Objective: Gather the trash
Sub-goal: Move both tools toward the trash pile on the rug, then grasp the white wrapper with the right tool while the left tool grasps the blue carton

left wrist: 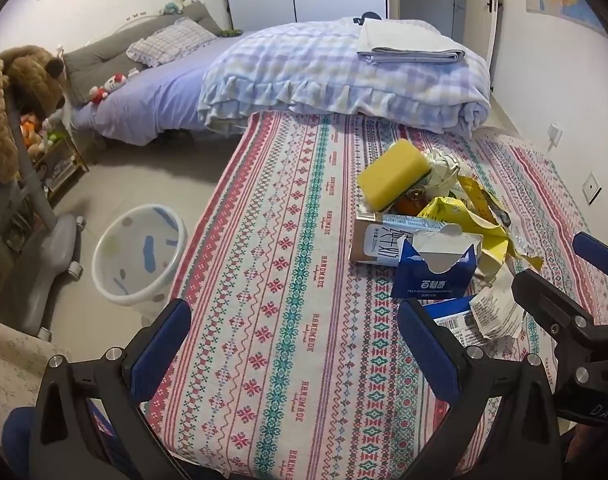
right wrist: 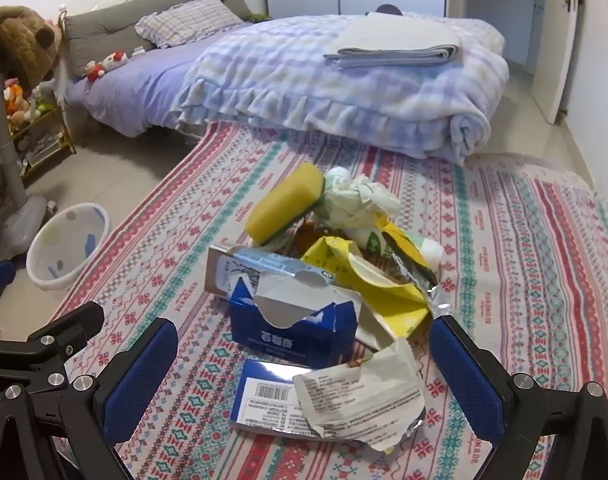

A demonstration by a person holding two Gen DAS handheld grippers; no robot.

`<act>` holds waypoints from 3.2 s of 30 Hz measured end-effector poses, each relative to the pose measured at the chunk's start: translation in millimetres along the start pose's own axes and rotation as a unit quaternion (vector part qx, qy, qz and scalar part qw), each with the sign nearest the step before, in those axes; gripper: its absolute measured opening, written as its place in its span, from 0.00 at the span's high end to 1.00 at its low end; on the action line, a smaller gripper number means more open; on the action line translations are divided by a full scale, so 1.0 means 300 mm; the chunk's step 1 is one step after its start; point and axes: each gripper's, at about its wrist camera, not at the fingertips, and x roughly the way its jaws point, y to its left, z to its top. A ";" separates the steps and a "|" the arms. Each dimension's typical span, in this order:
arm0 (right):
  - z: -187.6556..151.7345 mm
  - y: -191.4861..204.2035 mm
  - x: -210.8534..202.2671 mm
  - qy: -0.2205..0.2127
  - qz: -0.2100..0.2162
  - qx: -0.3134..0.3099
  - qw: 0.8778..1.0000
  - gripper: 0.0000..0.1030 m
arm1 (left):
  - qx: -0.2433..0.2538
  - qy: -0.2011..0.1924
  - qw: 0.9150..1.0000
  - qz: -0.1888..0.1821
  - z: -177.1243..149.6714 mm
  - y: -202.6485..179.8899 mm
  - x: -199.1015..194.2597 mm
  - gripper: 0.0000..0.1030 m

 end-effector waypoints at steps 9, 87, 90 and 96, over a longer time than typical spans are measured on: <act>0.000 0.002 0.003 -0.001 -0.001 -0.002 1.000 0.00 | -0.006 0.009 1.000 -0.001 -0.003 0.001 0.017 0.00; -0.128 -0.439 0.084 0.084 0.072 0.326 0.939 0.62 | 0.138 0.111 0.972 -0.154 -0.133 -0.321 0.323 0.92; -0.107 -0.428 0.081 0.077 0.071 0.319 0.942 0.62 | 0.115 0.116 0.973 -0.162 -0.117 -0.243 0.313 0.95; -0.081 -0.375 0.063 0.064 0.080 0.292 0.951 0.62 | 0.077 0.105 0.976 -0.173 -0.113 -0.101 0.236 0.96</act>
